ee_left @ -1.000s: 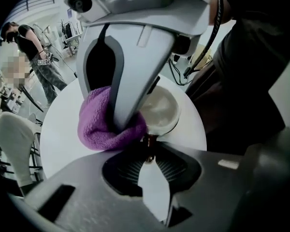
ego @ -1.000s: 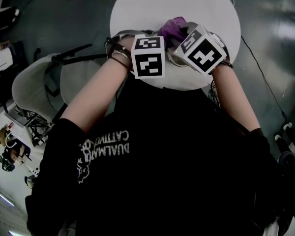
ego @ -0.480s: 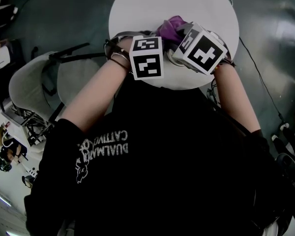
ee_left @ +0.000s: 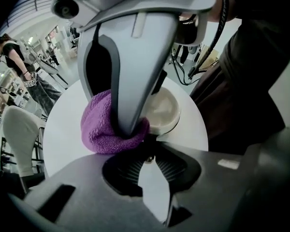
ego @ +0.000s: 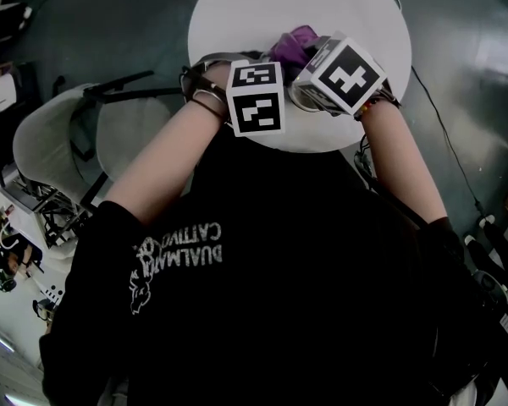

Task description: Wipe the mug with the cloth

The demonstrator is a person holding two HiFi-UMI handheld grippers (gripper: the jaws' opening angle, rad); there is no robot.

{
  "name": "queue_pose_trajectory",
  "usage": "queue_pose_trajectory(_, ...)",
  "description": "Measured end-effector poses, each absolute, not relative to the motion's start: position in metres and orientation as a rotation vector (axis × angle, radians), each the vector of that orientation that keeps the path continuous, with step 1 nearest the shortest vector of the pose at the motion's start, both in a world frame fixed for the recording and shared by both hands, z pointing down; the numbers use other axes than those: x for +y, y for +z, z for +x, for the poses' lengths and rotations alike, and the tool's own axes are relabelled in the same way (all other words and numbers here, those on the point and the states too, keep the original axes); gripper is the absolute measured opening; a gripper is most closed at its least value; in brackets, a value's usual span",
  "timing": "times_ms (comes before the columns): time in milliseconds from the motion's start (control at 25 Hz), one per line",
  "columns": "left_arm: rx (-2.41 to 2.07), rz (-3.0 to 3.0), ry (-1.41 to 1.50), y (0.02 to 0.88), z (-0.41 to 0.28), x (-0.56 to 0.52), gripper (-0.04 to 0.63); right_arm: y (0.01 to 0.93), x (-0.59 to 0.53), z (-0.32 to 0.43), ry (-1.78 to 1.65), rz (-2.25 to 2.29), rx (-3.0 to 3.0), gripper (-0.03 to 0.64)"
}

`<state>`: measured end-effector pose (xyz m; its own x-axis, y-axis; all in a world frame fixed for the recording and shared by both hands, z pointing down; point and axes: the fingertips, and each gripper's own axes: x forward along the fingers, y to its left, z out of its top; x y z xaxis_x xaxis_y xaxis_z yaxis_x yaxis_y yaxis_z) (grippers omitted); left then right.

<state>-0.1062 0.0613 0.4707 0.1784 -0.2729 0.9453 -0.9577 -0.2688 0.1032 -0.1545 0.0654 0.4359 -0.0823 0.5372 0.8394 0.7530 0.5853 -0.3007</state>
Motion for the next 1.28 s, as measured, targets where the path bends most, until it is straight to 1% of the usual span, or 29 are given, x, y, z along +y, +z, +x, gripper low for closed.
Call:
queue_pose_trajectory(560,-1.228,1.659,1.124,0.471,-0.109,0.061,0.078,0.453,0.061,-0.164,-0.143,-1.03,-1.483,0.038)
queue_pose_trajectory(1040,-1.256,1.659,1.083,0.472,-0.111,0.059,0.081,0.484,0.055,-0.176,-0.28,-0.959,-1.531,0.043)
queue_pose_trajectory(1280,-1.257,1.654,1.071,0.472,-0.111,0.059,0.083,0.492,0.053,-0.185,-0.194,-0.94,-1.644,0.041)
